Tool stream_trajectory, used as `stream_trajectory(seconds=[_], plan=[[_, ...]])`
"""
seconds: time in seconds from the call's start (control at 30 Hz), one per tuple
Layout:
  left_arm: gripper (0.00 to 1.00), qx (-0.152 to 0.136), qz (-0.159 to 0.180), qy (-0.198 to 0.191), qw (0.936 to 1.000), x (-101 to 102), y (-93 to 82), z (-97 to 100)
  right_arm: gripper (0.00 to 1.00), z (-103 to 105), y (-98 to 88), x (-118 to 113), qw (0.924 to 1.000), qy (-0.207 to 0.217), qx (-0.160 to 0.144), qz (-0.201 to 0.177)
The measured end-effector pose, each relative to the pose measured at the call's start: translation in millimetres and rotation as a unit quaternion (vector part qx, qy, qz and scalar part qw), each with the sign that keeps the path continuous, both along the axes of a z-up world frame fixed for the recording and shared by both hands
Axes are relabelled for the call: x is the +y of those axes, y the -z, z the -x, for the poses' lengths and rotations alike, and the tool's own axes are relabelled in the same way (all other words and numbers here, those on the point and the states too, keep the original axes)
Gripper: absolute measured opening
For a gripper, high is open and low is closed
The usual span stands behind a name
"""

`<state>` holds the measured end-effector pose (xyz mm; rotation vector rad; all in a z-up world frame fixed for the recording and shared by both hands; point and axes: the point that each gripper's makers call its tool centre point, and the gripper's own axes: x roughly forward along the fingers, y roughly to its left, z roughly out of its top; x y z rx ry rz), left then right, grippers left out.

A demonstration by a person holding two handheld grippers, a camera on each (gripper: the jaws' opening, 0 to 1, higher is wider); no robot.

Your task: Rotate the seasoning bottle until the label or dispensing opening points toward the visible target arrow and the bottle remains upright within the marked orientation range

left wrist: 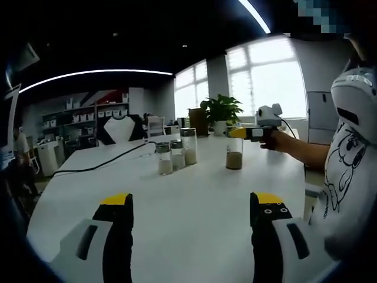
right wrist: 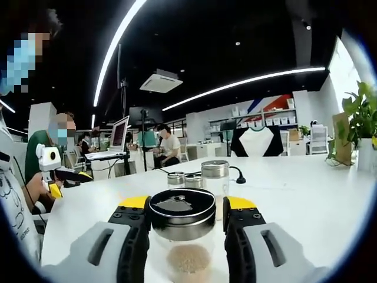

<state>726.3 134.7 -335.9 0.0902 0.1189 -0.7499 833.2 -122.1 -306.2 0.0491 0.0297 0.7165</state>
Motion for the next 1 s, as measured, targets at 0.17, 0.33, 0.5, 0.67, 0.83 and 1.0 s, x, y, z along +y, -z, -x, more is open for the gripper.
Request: stream_trajectory(seconds=[0.17, 0.33, 0.5, 0.67, 0.83, 1.0], plan=[[0.86, 0.003, 0.001, -0.002, 1.0, 3, 2.1, -0.5, 0.42, 2, -0.8, 4, 0.9999, -0.006, -0.01, 0.009], [0.86, -0.001, 0.002, -0.004, 1.0, 3, -0.9, 1.1, 0.42, -1, -1.7, 1, 0.9998, -0.004, -0.015, 0.013], [0.86, 0.0, -0.004, -0.001, 1.0, -1, -1.0, 0.8, 0.42, 1, -2.1, 3, 0.9986, -0.049, -0.018, 0.012], [0.86, 0.001, -0.006, 0.0, 1.0, -2, 0.3, 3.2, 0.42, 2, -2.0, 2, 0.9971, -0.072, -0.022, 0.01], [0.85, 0.003, -0.006, 0.004, 1.0, -5, 1.0, 4.0, 0.42, 5, -1.1, 2, 0.994, -0.108, -0.019, 0.003], [0.85, 0.002, -0.007, 0.006, 1.0, -7, 0.4, 5.9, 0.41, 5, -1.1, 3, 0.9904, -0.136, -0.025, 0.007]])
